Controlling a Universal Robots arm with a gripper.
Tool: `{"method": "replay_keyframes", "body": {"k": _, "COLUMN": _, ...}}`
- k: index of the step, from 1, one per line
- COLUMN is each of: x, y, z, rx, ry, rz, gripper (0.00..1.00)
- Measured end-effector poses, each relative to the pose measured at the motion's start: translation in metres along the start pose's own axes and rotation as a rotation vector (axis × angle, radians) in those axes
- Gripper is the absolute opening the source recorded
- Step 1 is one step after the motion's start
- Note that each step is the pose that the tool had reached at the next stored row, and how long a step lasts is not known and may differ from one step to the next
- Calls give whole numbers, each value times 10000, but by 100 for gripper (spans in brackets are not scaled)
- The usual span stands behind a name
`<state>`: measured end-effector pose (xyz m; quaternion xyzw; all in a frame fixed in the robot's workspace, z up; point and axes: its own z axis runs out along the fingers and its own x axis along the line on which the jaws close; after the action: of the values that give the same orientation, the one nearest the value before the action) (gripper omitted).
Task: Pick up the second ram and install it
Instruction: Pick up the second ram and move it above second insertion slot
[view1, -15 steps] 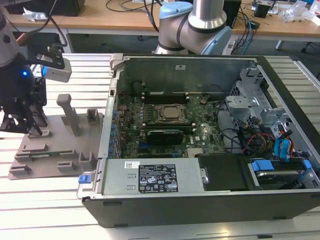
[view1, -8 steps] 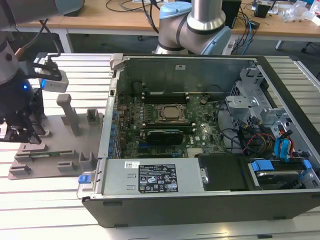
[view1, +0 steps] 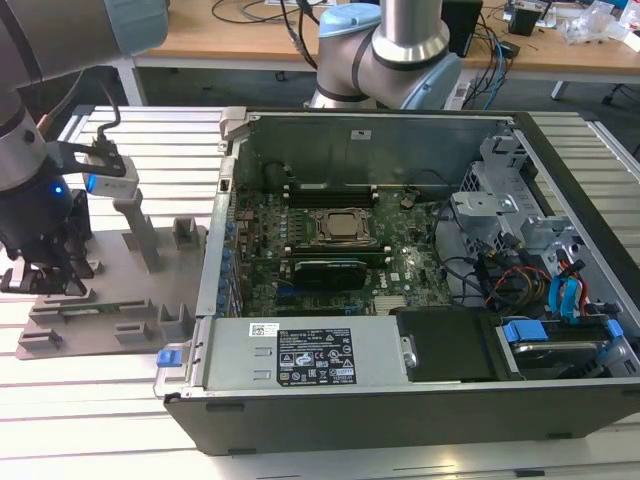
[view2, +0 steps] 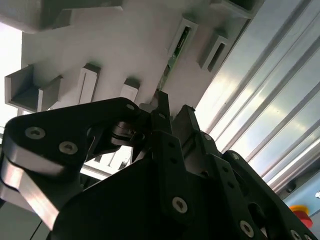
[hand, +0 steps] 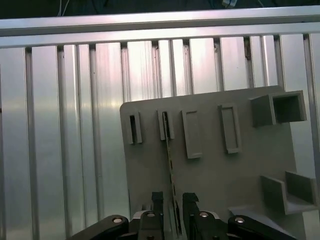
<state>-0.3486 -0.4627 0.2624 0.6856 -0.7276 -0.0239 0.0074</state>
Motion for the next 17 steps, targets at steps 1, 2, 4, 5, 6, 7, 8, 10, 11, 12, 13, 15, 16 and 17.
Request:
{"method": "replay_keyframes", "body": {"k": 1, "x": -2, "y": 6, "z": 39, "rx": 0, "ry": 1, "rz": -12, "gripper": 30}}
{"method": "replay_keyframes", "body": {"k": 2, "x": -2, "y": 11, "z": 70, "rx": -1, "ry": 1, "rz": -16, "gripper": 30}}
{"method": "replay_keyframes", "body": {"k": 4, "x": 0, "y": 23, "z": 129, "rx": 0, "ry": 1, "rz": -18, "gripper": 30}}
{"method": "replay_keyframes", "body": {"k": 5, "x": 2, "y": 29, "z": 170, "rx": 0, "ry": 1, "rz": -19, "gripper": 30}}
{"method": "replay_keyframes", "body": {"k": 6, "x": 3, "y": 32, "z": 202, "rx": -1, "ry": 2, "rz": -19, "gripper": 30}}
{"method": "replay_keyframes", "body": {"k": 7, "x": 3, "y": 33, "z": 243, "rx": 0, "ry": 1, "rz": -19, "gripper": 30}}
{"method": "replay_keyframes", "body": {"k": 8, "x": 2, "y": 31, "z": 281, "rx": 0, "ry": 1, "rz": -22, "gripper": 30}}
{"method": "replay_keyframes", "body": {"k": 10, "x": -10, "y": 27, "z": 389, "rx": 0, "ry": 1, "rz": -36, "gripper": 30}}
{"method": "replay_keyframes", "body": {"k": 11, "x": -14, "y": 26, "z": 429, "rx": -1, "ry": 2, "rz": -44, "gripper": 30}}
{"method": "replay_keyframes", "body": {"k": 12, "x": -19, "y": 25, "z": 457, "rx": -2, "ry": 3, "rz": -49, "gripper": 30}}
{"method": "replay_keyframes", "body": {"k": 13, "x": -21, "y": 24, "z": 477, "rx": -1, "ry": 3, "rz": -53, "gripper": 30}}
{"method": "replay_keyframes", "body": {"k": 15, "x": -23, "y": 21, "z": 575, "rx": -1, "ry": 3, "rz": -68, "gripper": 30}}
{"method": "replay_keyframes", "body": {"k": 16, "x": -22, "y": 19, "z": 623, "rx": -1, "ry": 3, "rz": -71, "gripper": 30}}
{"method": "replay_keyframes", "body": {"k": 17, "x": -22, "y": 20, "z": 626, "rx": -4, "ry": 5, "rz": -71, "gripper": 30}}
